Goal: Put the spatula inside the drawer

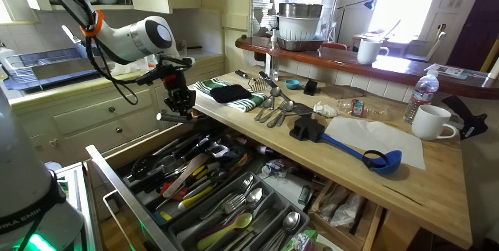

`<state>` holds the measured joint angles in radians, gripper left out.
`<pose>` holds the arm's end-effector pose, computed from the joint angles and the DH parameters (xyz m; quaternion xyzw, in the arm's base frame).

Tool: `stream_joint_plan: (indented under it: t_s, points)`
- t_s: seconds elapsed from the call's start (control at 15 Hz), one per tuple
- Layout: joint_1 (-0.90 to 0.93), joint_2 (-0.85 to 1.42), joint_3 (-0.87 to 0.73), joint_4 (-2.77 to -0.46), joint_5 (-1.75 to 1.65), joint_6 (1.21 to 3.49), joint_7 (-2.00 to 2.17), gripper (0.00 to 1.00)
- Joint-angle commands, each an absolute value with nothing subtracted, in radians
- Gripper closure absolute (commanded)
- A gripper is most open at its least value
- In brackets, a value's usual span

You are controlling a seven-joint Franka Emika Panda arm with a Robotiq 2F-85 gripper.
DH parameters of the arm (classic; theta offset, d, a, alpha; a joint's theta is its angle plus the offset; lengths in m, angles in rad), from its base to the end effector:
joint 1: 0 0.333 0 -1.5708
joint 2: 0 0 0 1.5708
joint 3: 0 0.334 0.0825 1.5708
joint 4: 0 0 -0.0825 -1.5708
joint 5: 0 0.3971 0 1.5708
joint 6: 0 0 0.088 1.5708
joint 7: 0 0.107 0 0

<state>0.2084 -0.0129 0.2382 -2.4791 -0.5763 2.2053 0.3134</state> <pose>0.4162 0.1786 0.2869 0.9351 0.2594 -0.0397 0.2381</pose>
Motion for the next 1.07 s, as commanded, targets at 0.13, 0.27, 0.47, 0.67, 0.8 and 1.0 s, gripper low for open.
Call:
stream_joint_plan:
  t_s: [0.13, 0.27, 0.47, 0.67, 0.8, 1.0]
  points:
    - [0.185, 0.066, 0.191, -2.477, -0.689, 2.361, 0.149, 0.94]
    - [0.173, 0.098, 0.173, -2.464, -0.663, 2.372, 0.083, 0.94]
    - [0.146, 0.14, 0.146, -2.451, -0.628, 2.425, -0.052, 0.94]
    - [0.116, 0.177, 0.138, -2.426, -0.524, 2.465, -0.218, 0.94]
    - [0.096, 0.196, 0.148, -2.402, -0.399, 2.469, -0.361, 0.94]
    - [0.079, 0.218, 0.171, -2.35, -0.245, 2.413, -0.533, 0.94]
